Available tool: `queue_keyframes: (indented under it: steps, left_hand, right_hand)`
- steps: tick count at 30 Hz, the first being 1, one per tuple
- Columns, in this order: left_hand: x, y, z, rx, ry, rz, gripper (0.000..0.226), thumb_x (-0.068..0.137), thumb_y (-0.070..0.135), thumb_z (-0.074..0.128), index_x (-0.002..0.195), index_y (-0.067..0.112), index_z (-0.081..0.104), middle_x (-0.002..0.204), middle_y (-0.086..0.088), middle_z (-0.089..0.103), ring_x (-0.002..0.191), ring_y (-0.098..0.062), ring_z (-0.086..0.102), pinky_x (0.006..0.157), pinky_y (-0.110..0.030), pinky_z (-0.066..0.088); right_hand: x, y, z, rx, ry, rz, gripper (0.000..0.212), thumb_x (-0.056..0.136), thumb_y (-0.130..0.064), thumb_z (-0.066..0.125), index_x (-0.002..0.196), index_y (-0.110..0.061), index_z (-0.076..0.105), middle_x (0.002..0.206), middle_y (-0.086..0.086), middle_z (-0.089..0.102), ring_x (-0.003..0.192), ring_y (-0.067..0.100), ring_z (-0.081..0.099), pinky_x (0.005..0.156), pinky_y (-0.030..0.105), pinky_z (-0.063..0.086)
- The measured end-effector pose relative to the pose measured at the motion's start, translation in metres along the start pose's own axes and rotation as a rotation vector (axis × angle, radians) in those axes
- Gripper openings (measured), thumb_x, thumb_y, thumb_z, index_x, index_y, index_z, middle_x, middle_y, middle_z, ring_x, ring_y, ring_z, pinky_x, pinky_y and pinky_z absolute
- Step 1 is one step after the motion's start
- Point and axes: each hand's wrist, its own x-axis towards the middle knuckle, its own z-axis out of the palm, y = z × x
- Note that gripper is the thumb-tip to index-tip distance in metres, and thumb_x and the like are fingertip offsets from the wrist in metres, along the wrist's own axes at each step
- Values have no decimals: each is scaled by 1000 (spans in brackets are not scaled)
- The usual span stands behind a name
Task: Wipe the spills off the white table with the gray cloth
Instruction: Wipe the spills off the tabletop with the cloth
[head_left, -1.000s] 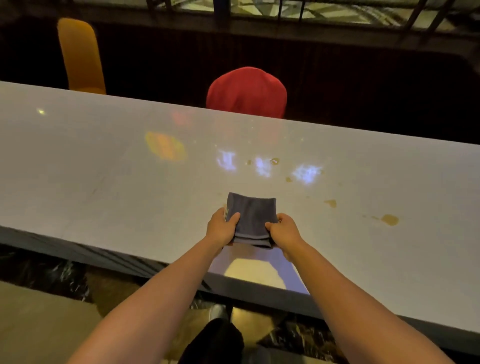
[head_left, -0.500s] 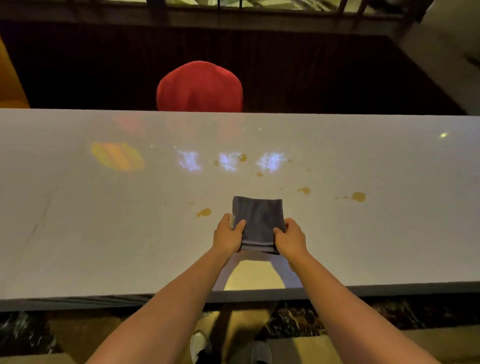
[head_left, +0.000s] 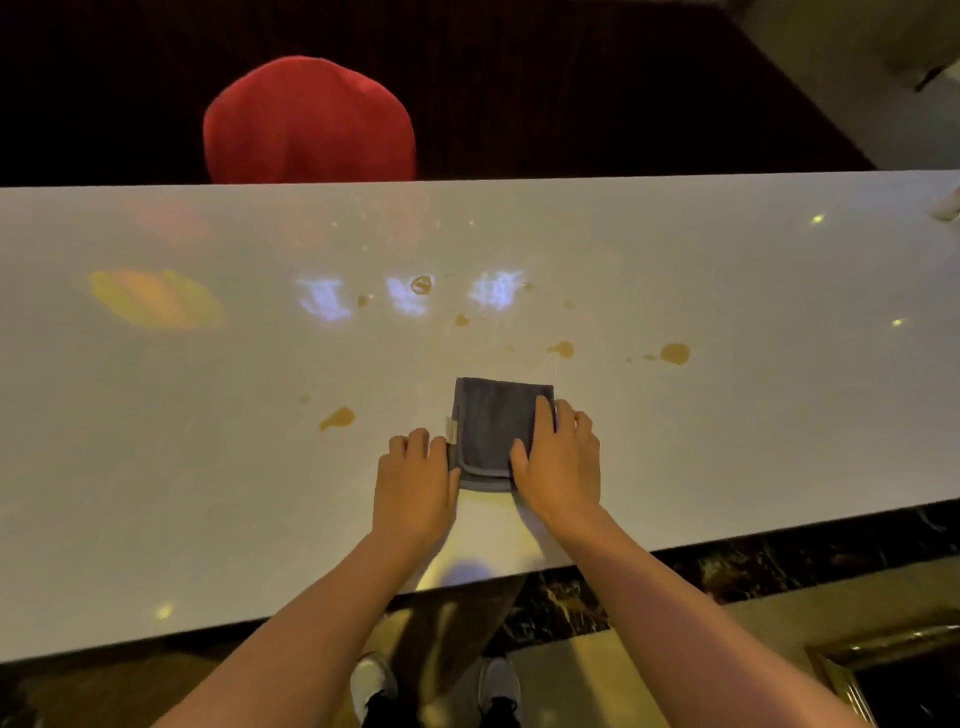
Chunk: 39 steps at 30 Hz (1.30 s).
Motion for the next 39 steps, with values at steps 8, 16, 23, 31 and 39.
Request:
queue_keyframes:
  steps: [8, 16, 23, 31, 39]
  left_hand:
    - [-45, -82, 5, 114, -87, -300, 83, 94, 68, 15, 156, 13, 15, 165, -20, 11, 148, -47, 15, 115, -57, 24]
    - [-54, -106, 25, -7, -31, -452, 92, 81, 83, 0, 154, 29, -18, 163, -11, -24, 148, -36, -28, 121, -59, -9]
    - [-51, -107, 34, 1, 22, -607, 105, 78, 89, 12, 157, 22, 0, 166, -13, -6, 149, -45, -15, 119, -65, -5]
    - [-54, -104, 31, 21, 26, -620, 101, 77, 90, 4, 156, 28, -11, 166, -8, -18, 148, -43, -25, 118, -64, -8]
    - [-58, -100, 28, -30, 29, -746, 112, 71, 94, -4, 156, 22, -14, 164, -13, -22, 145, -49, -26, 116, -66, -7]
  right_hand:
    - [31, -17, 45, -87, -277, -206, 79, 93, -72, 11, 156, -30, -10, 165, 4, -19, 151, 30, -21, 121, 49, -11]
    - [31, -58, 73, -86, -127, -145, 75, 96, -65, 1, 156, -22, -10, 166, 3, -15, 151, 30, -19, 122, 52, -10]
    - [33, -154, 94, -131, -204, -570, 63, 103, -49, 11, 158, -22, -4, 167, -1, -8, 151, 34, -17, 122, 53, -8]
    - [75, -126, 86, -180, -183, -720, 58, 104, -46, 14, 158, -31, -1, 167, -5, -4, 153, 29, -11, 123, 50, -5]
    - [100, -49, 61, -112, -167, -223, 61, 98, -62, 14, 154, -45, -5, 167, -1, -9, 152, 33, -11, 121, 58, -2]
